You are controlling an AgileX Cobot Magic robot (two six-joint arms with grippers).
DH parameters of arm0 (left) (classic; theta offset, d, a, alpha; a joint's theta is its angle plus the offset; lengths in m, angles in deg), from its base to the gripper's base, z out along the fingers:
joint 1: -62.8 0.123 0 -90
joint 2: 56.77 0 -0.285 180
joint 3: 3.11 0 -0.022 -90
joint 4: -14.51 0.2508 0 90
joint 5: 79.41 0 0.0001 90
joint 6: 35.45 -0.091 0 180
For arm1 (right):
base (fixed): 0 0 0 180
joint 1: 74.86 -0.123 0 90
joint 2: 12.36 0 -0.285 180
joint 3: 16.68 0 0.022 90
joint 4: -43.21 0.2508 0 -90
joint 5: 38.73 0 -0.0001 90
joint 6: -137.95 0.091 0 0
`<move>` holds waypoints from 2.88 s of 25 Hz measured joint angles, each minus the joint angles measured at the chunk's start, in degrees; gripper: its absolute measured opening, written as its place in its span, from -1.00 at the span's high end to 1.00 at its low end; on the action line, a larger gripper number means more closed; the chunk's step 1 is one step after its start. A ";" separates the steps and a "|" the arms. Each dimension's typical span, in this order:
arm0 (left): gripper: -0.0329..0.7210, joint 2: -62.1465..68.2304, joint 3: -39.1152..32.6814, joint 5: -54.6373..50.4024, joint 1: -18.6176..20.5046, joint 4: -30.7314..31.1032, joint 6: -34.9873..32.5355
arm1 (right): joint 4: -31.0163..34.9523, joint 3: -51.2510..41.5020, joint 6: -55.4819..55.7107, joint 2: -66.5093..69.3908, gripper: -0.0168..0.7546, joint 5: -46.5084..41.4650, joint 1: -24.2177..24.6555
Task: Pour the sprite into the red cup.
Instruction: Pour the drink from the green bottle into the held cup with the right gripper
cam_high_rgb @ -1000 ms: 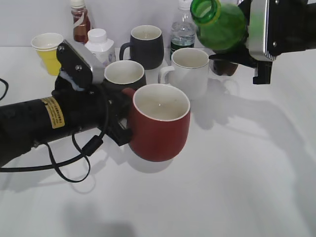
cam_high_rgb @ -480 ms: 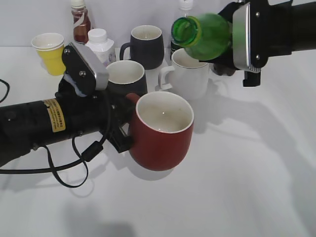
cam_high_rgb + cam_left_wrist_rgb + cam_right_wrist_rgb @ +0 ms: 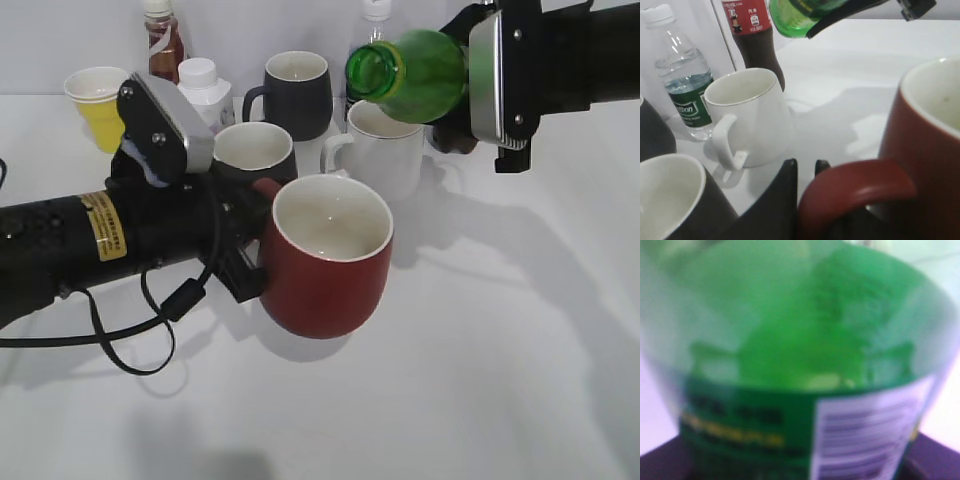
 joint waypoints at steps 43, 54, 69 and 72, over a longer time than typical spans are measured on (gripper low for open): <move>0.71 -0.21 0.51 -0.01 0.00 0.27 1.16 | 0.00 0.00 -11.07 0.00 -0.16 -4.38 0.00; 0.71 -0.21 3.39 -4.72 -0.77 5.58 4.81 | 0.04 0.00 -11.60 0.00 -0.16 -4.59 0.00; 0.71 -0.21 3.39 -5.22 -2.20 3.38 5.18 | 0.04 0.00 -17.87 0.00 -0.16 -4.90 0.00; 0.71 -0.21 3.39 -4.74 -2.20 2.88 5.18 | 0.04 0.00 -18.69 0.00 -0.16 -4.90 0.00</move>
